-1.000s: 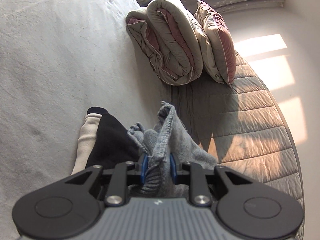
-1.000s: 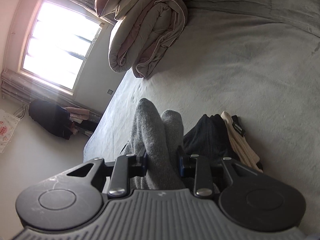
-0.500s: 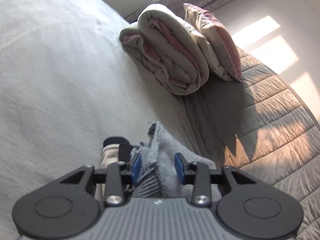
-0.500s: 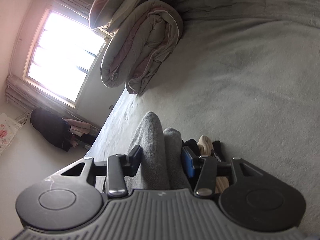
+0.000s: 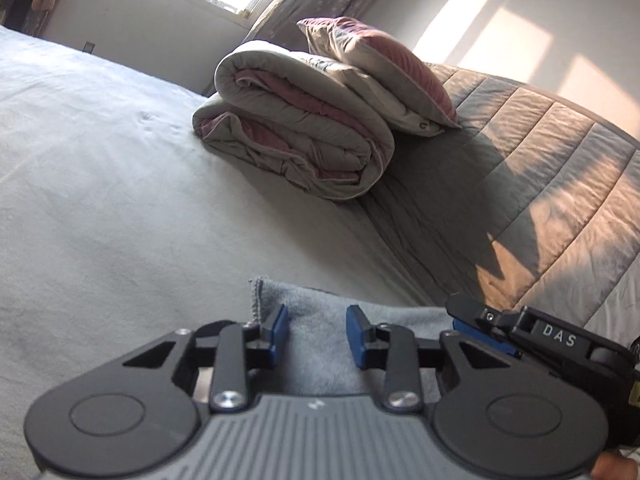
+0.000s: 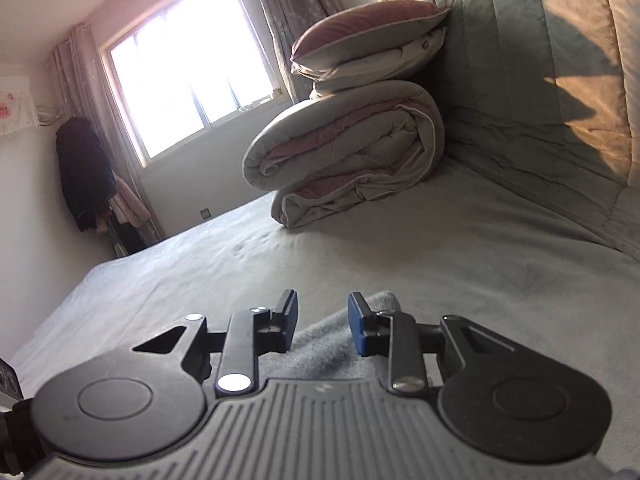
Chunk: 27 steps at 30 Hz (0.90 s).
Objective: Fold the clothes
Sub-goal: 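Lower the sweater onto the stack and open both grippers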
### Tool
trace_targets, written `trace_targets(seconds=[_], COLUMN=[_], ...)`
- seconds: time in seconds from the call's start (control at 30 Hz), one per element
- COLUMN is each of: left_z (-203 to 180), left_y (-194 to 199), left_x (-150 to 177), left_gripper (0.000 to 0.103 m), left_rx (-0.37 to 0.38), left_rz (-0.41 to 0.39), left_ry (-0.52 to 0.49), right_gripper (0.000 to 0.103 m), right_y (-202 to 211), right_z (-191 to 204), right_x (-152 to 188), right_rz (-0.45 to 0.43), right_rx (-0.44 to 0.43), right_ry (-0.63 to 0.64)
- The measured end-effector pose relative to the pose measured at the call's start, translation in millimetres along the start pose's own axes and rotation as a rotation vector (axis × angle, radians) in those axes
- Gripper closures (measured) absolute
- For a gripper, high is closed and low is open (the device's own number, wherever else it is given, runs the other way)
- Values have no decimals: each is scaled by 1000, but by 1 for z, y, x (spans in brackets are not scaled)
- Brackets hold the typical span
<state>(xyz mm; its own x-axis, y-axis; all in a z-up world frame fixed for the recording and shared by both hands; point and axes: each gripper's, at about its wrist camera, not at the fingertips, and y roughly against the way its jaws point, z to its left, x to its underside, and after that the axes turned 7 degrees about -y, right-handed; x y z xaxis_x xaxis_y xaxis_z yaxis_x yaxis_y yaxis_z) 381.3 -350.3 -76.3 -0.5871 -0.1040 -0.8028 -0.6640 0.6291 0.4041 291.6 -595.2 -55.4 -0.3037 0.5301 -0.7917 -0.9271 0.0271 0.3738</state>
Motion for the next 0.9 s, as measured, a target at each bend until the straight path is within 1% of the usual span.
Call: trace_targets(seconds=[0.07, 0.17, 0.27, 0.3, 0.37, 0.5, 0.67, 0.73, 0.77, 0.83, 0.9], left_z=[5, 9, 6, 4, 1, -4, -12, -16, -19, -22, -25], left_y=[-5, -7, -4, 1, 11, 32, 58, 72, 80, 96, 112], left_x=[7, 11, 8, 8, 7, 4, 1, 2, 2, 3, 3], left_gripper=[71, 69, 69, 69, 67, 60, 58, 54, 50, 48, 42], left_rx=[0, 5, -8, -11, -16, -27, -42, -69, -83, -104, -121], left_rz=[11, 17, 29, 35, 46, 70, 100, 130, 145, 167, 183], left_ry=[3, -14, -42, -42, -41, -39, -38, -57, -67, -94, -123], right_gripper=[81, 82, 82, 77, 70, 66, 61, 61, 61, 60, 59], right_y=[-11, -18, -14, -10, 1, 31, 70, 86, 94, 108, 121], right_z=[-12, -26, -29, -27, -21, -3, 8, 13, 16, 22, 30], right_x=[10, 22, 19, 16, 11, 6, 8, 12, 15, 23, 33], right_rz=[31, 56, 53, 46, 34, 19, 7, 9, 9, 21, 36], right_rx=[34, 43, 21, 12, 3, 25, 46, 85, 109, 130, 160], right_ry=[-13, -44, -97, -104, -111, -90, -114, -119, -121, -113, -92])
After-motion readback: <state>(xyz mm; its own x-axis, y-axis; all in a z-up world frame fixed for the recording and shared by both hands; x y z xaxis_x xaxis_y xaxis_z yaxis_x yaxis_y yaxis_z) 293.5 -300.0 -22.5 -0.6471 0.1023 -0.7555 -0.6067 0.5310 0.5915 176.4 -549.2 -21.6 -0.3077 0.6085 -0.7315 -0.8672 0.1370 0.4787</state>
